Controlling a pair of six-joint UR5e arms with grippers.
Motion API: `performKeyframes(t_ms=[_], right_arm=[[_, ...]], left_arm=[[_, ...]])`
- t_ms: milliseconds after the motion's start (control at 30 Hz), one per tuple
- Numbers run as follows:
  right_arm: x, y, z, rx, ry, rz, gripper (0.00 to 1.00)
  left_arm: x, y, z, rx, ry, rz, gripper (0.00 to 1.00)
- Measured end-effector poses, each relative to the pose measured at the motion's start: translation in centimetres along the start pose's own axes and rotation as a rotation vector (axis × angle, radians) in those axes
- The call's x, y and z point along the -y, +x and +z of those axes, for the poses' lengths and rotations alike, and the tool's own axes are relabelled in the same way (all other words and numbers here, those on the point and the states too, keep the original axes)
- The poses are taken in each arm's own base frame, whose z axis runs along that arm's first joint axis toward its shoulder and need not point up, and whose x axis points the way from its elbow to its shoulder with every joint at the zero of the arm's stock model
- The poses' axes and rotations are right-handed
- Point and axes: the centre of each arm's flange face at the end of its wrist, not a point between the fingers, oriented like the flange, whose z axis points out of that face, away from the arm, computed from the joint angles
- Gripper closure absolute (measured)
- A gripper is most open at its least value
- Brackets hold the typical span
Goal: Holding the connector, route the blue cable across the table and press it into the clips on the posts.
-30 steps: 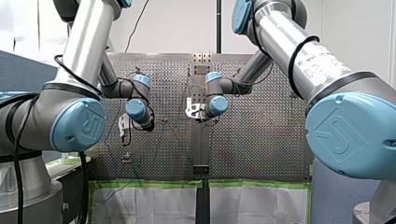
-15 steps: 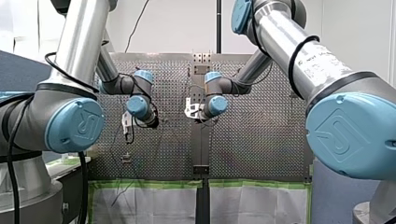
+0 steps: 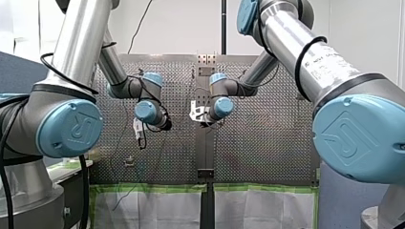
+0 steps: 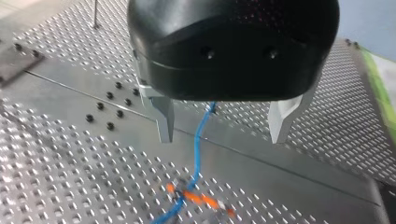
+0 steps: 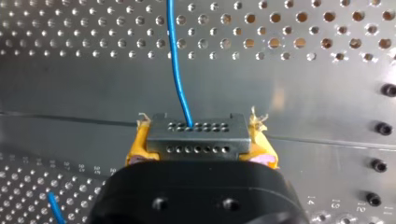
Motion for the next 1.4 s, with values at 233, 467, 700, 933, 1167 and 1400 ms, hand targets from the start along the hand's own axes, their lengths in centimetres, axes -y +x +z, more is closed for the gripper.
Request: performKeyframes(t_ms=[233, 467, 700, 933, 1167, 1400], right_arm=[[-0.2, 0.3, -0.3, 0.008, -0.006, -0.001, 1.0], [-0.1, 1.7, -0.9, -0.001, -0.006, -0.002, 1.0], [-0.2, 1.2, -1.4, 0.019, -0.008, -0.004, 1.0], [-0.3, 0.3, -1.9, 0.046, -0.011, -0.008, 1.0], [-0.5, 0.4, -2.4, 0.049, -0.012, -0.011, 1.0], [-0.6, 1.2, -2.6, 0.039, -0.014, -0.01, 1.0]], left_arm=[[1.0, -0.6, 0.9, 0.03, 0.018, -0.019, 0.0], [1.4, -0.5, 1.4, 0.022, 0.014, -0.024, 0.0], [2.2, 0.3, 3.7, 0.015, 0.011, -0.024, 0.0], [3.1, -0.3, 5.6, 0.042, 0.01, -0.033, 0.0], [3.4, -0.4, 6.0, 0.053, 0.017, -0.046, 0.0], [3.9, 1.3, 7.1, 0.029, 0.028, -0.042, 0.0]])
